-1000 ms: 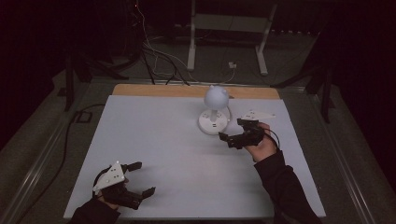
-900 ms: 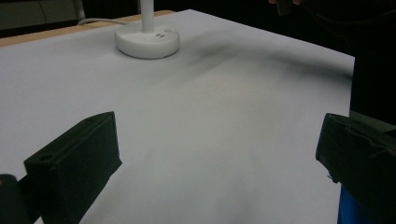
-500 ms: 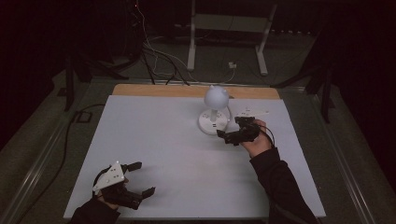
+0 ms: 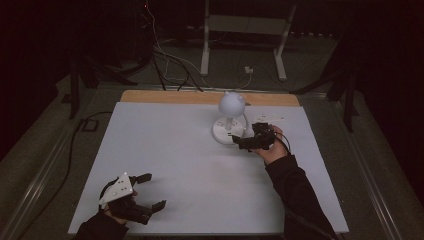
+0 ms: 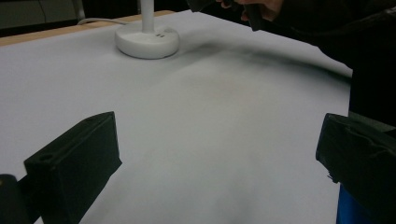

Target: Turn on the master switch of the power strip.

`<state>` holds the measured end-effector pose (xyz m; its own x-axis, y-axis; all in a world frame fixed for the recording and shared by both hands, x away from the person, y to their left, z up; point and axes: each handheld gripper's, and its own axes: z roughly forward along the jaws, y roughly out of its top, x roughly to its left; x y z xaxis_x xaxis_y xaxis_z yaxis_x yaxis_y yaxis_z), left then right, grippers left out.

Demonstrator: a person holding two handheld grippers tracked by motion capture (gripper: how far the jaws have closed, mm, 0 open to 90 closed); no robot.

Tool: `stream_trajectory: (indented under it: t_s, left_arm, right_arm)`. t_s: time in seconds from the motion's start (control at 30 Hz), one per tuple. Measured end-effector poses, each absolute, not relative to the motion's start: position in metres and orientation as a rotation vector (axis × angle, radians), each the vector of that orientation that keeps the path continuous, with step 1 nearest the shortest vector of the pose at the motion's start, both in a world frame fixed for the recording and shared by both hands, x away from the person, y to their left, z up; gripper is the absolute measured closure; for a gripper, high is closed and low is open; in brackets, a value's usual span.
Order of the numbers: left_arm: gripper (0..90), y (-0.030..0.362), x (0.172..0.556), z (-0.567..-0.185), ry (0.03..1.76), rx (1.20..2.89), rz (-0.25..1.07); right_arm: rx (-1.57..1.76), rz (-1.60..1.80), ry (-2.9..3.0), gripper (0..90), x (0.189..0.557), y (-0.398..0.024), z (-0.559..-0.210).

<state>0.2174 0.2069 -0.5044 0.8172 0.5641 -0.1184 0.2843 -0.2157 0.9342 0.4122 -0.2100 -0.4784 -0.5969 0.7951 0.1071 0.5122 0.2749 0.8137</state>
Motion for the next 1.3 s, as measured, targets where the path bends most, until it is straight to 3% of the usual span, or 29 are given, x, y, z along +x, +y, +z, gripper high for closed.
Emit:
stream_trajectory:
  t_s: [0.2,0.57,0.83,1.07,1.1,1.3]
  left_arm:
    - [0.2,0.207,0.217,-0.504,0.649,1.811,0.292]
    - [0.2,0.207,0.218,-0.505,0.65,1.81,0.29]
    - [0.2,0.207,0.218,-0.505,0.652,1.811,0.29]
    - [0.2,0.207,0.218,-0.505,0.65,1.811,0.29]
    - [0.2,0.207,0.218,-0.505,0.65,1.811,0.29]
    - [0.2,0.207,0.218,-0.505,0.65,1.814,0.29]
  right_arm:
    - [1.209,1.243,2.189,9.4,0.416,-0.208,-0.483]
    - [1.262,1.164,2.147,49.9,0.419,-0.201,-0.486]
    - [1.254,1.108,2.147,71.9,0.423,-0.198,-0.489]
    - [1.27,1.094,2.133,83.3,0.425,-0.199,-0.49]
    - [1.28,1.088,2.127,88.7,0.426,-0.198,-0.49]
    - [1.279,1.062,2.136,89.6,0.429,-0.195,-0.492]
